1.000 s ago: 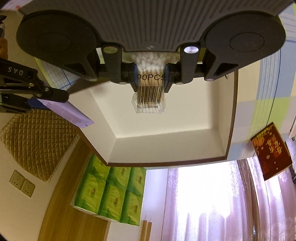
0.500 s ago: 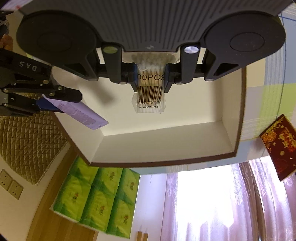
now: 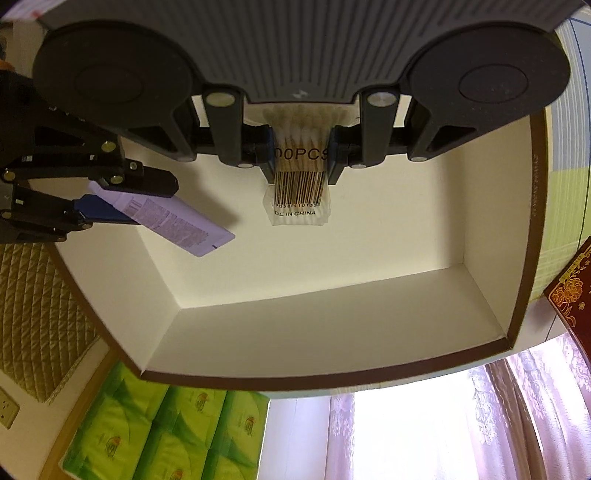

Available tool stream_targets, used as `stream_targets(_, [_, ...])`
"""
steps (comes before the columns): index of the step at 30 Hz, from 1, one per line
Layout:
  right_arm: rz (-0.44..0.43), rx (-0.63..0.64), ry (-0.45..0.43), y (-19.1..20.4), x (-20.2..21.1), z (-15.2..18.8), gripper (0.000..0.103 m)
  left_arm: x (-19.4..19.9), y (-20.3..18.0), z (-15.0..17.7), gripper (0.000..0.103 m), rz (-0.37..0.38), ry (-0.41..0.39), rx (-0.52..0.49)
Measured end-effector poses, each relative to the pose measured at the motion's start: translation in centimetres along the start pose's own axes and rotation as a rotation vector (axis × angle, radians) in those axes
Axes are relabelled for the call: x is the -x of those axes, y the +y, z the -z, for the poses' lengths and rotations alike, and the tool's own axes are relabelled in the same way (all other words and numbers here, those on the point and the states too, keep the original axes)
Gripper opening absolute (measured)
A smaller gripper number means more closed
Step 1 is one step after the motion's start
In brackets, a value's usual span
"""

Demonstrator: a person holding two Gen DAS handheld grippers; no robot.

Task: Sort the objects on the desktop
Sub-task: 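Carry the swab bag and lavender tube into the brown box and open both tools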

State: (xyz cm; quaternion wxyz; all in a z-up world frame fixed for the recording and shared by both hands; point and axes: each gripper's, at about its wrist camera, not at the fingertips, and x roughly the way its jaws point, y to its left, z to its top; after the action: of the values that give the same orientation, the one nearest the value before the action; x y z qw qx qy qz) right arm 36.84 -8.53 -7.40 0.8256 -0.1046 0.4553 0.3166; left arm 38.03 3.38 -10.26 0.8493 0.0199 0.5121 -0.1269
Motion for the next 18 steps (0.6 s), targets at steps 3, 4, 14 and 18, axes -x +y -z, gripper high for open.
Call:
stream_targets(3, [-0.004,-0.004,0.051,-0.1,-0.8,-0.4,0.029,-0.7,0.0,-0.2,0.022,-0.007,0.025,-0.01])
stream_targets(4, [-0.002,-0.006,0.066,-0.2,-1.1,-0.5,0.03,-1.0,0.0,-0.3,0.022,-0.01,0.035,-0.013])
stream_targets(14, [-0.005,-0.026,0.231,-0.7,-3.8,-1.3,0.03,-3.5,0.6,-0.6,0.045,-0.013,0.183,-0.012])
stream_targets(18, [-0.022,-0.025,0.225,-0.7,-3.3,-1.5,0.049,-3.2,0.5,-0.5,0.061,-0.038,0.175,-0.03])
